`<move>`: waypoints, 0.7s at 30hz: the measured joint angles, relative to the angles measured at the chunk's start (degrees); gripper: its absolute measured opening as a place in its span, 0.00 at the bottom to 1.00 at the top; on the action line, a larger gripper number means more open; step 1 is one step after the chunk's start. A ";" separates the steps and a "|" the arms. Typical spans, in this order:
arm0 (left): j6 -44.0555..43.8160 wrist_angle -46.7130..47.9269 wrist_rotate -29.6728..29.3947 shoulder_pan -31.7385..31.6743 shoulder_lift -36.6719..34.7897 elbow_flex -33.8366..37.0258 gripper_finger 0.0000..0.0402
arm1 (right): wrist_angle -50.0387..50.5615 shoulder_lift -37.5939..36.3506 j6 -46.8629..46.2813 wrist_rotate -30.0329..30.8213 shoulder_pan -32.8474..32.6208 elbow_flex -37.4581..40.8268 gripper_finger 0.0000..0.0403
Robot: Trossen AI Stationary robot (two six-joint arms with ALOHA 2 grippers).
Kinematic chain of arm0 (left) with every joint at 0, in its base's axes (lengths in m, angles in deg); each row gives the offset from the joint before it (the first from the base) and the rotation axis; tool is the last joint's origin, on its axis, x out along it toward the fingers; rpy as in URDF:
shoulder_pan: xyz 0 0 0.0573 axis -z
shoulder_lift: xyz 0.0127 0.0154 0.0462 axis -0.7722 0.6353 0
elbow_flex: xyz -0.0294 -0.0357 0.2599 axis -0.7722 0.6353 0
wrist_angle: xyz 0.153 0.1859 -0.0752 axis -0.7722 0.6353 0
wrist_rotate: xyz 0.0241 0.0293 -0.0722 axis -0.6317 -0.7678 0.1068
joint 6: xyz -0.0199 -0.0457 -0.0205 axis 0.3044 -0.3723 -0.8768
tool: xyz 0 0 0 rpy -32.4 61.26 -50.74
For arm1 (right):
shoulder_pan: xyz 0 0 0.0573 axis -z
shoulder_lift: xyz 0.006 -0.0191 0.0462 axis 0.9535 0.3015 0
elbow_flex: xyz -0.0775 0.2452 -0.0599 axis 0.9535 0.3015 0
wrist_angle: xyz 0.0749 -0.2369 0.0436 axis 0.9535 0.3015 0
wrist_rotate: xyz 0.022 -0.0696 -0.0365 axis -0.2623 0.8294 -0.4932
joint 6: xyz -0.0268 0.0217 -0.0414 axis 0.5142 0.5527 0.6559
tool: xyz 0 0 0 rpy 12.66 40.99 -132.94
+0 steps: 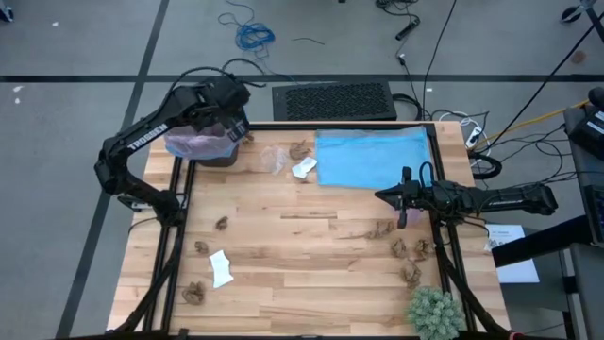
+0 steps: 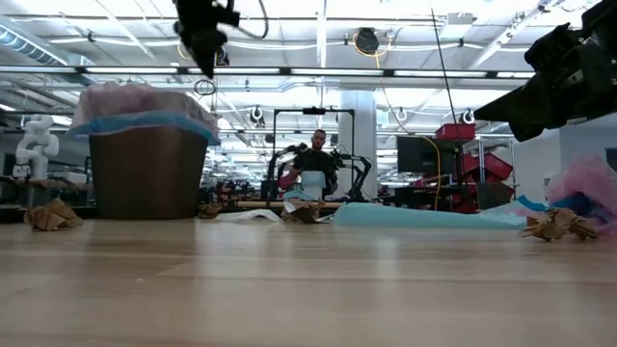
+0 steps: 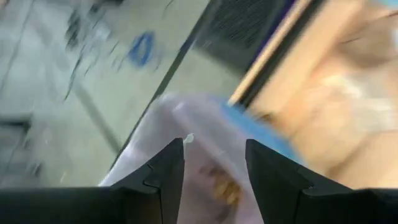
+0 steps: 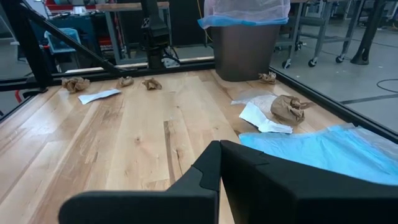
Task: Place trash/remove bag and relplace
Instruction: Put the brown napkin into the trash bin
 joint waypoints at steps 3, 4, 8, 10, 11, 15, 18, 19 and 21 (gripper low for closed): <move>3.06 -0.19 1.36 3.82 1.33 0.01 0.42 | 0.02 0.01 0.00 0.02 0.00 0.00 0.00; 3.15 -0.15 1.36 5.04 2.27 0.04 0.42 | 0.00 0.00 0.00 0.02 -0.01 0.00 0.00; 2.89 0.54 1.35 8.73 7.11 0.10 0.42 | 0.02 0.02 0.00 0.00 -0.01 0.00 0.00; 2.58 0.45 0.42 9.92 10.21 0.10 0.42 | 0.02 0.02 0.01 0.01 0.01 0.00 0.00; 1.97 0.41 -0.70 10.49 11.91 0.10 0.42 | 0.02 0.02 0.01 0.02 0.01 0.00 0.00; -1.27 0.46 -4.68 11.58 19.16 0.12 0.42 | 0.02 0.00 0.02 0.02 0.01 0.00 0.00; -2.80 0.69 -5.65 11.49 24.12 0.12 0.42 | 0.02 0.01 0.00 0.02 0.00 0.00 0.00; -3.15 0.92 -6.26 11.46 25.79 0.12 0.42 | 0.02 0.02 0.00 0.01 0.01 0.00 0.00; -3.31 2.01 -7.75 11.16 28.45 0.16 0.42 | 0.02 0.02 0.00 0.02 -0.01 0.00 0.00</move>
